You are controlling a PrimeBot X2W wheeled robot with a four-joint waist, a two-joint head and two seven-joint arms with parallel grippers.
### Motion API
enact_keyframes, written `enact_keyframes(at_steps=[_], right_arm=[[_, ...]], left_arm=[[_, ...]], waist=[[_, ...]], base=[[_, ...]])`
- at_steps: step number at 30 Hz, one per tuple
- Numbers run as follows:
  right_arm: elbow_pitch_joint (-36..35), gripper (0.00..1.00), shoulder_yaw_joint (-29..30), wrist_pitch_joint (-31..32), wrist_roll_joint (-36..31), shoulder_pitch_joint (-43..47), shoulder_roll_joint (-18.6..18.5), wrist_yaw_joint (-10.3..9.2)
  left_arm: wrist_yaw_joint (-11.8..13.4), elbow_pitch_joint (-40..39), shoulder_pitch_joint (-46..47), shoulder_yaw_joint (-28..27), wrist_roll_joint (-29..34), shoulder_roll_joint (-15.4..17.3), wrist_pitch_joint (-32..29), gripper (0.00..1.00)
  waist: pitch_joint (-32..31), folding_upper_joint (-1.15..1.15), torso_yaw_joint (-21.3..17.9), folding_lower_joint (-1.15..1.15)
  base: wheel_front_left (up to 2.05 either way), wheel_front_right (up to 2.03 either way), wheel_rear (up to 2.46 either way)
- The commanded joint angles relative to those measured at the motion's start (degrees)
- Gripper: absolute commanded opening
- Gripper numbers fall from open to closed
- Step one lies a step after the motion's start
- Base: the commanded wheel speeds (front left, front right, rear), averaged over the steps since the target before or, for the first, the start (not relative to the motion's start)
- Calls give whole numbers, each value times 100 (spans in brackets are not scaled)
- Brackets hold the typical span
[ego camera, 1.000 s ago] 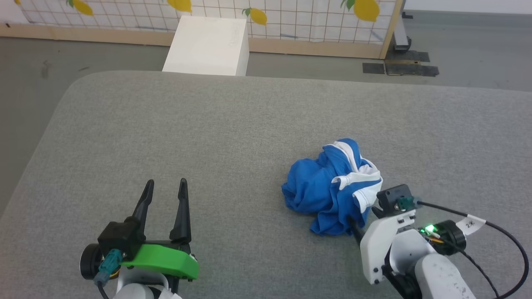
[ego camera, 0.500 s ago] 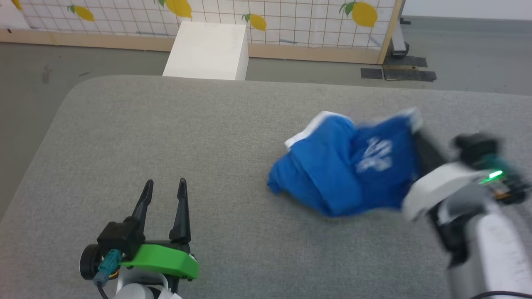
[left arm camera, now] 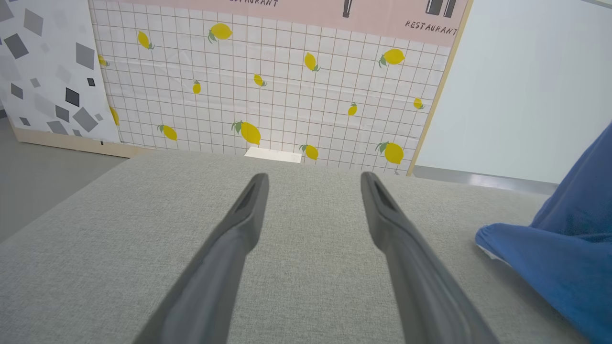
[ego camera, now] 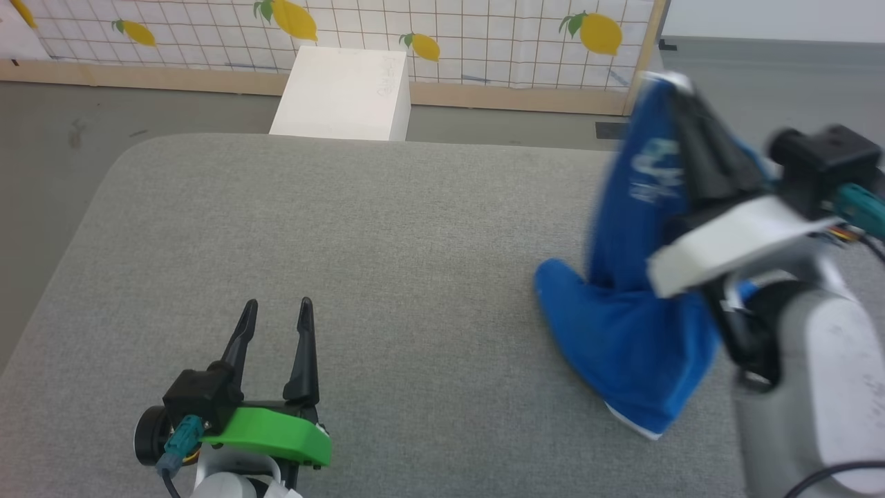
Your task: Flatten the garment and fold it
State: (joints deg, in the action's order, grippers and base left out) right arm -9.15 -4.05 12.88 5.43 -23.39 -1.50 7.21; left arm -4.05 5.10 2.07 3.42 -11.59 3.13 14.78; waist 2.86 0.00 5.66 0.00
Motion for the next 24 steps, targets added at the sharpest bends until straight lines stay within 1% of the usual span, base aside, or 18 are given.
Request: enact_keyframes(at_steps=[1, 3, 5, 7, 10, 13, 16, 18, 20, 24], right_arm=[[-30, 0, -246, -67, 195, -194, 1, 28], [-42, 0, -554, -171, 500, -361, 1, 28], [-58, 0, -688, -320, 726, -498, 1, 28], [-35, 0, -643, -447, 972, -546, 1, 28], [65, 0, -392, -545, 1041, -467, 1, 28], [359, 0, 96, -439, 892, -126, 1, 28], [776, 0, 726, -169, 435, 347, 1, 28], [1081, 0, 1286, 6, -98, 719, 1, 28], [1306, 0, 1814, 84, -422, 999, 1, 28], [1680, 0, 2832, 160, -746, 1409, 1, 28]], left_arm=[[-28, 18, -3, 0, 52, -24, 22, 100], [-32, 25, -10, 16, 47, -24, 22, 100], [-37, 29, -18, 35, 42, -24, 22, 100], [-41, 34, -25, 45, 43, -24, 22, 100], [-44, 30, -32, 54, 40, -24, 22, 100], [-46, 23, -46, 75, 36, -24, 22, 100], [-40, 22, -53, 100, 29, -24, 22, 100], [-41, 32, -34, 145, 19, -24, 22, 100], [-42, 43, -5, 181, 14, -24, 22, 100], [-42, 56, 57, 213, 13, -24, 22, 100]], waist=[[-1, 0, 13, 0], [-2, 0, 29, 0], [-1, 0, 53, 0], [-1, 0, 83, 0], [9, 0, 120, 0], [17, 0, 151, 0], [37, 0, 166, 0], [65, 0, 177, 0], [89, 0, 185, 0], [156, 0, 142, 0]], base=[[0, 0, 0], [0, 0, 0], [0, 0, 0], [0, 0, 0], [0, 0, 0], [0, 0, 0], [0, 0, 0], [0, 0, 0], [0, 0, 0], [0, 0, 0]])
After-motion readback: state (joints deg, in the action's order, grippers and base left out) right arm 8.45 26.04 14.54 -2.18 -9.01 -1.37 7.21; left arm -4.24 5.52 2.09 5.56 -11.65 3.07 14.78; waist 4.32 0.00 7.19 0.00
